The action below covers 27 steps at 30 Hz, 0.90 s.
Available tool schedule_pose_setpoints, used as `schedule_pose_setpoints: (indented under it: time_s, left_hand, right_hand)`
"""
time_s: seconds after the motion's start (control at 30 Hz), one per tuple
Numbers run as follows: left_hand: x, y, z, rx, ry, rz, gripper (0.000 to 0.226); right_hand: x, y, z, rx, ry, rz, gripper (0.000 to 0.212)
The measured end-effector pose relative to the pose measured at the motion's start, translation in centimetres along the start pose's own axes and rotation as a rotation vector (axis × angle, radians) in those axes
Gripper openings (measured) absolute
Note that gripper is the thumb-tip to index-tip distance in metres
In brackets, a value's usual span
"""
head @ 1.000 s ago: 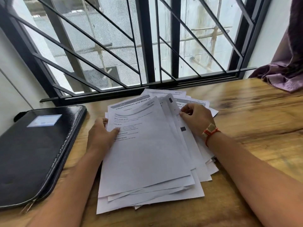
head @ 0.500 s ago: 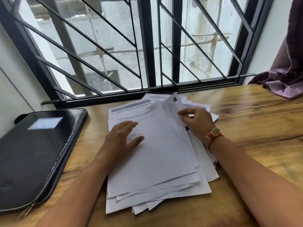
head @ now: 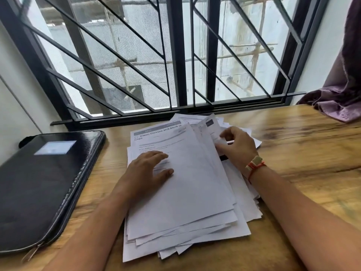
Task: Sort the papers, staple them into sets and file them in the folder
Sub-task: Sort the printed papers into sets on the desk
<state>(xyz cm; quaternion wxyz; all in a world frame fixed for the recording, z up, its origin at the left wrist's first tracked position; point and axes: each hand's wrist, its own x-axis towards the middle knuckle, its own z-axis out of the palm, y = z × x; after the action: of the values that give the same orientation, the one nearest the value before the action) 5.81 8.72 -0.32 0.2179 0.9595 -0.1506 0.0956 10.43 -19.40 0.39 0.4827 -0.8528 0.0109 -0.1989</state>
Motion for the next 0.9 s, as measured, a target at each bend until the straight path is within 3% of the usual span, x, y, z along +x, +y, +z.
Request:
schedule_pose_setpoints:
  time_s: [0.23,0.37,0.53,0.63,0.77,0.83,0.9]
  left_hand:
    - [0.0,-0.2,0.2,0.006,0.017,0.010,0.056]
    - [0.0,-0.5,0.4,-0.003,0.001,0.005,0.066]
    - [0.1,-0.9,0.9,-0.016,0.008,-0.008,0.056]
    - [0.2,-1.0,1.1,-0.004,0.013,-0.004,0.045]
    - [0.2,-1.0,1.1,0.000,0.005,-0.011,0.049]
    - [0.2,-0.9,1.1,0.003,0.002,-0.011,0.043]
    - [0.2,-0.8,1.1,0.007,-0.002,-0.008,0.044]
  right_hand:
    - [0.4,-0.3,-0.6,-0.024,0.144,0.019,0.029]
    - [0.6,-0.7,-1.2,0.039,0.211,0.024,0.038]
    - [1.3,-0.2,-2.2,-0.159,-0.149,0.077,0.034]
    - [1.5,-0.2,-3.1,-0.236,-0.267,0.072,0.025]
    - [1.7,0.0,-4.0,-0.179,-0.417,0.135,0.024]
    - [1.8,-0.1,-3.9,-0.227,-0.305,0.071,0.017]
    - [1.8,-0.3,-3.6,-0.233,-0.078,-0.054,0.011]
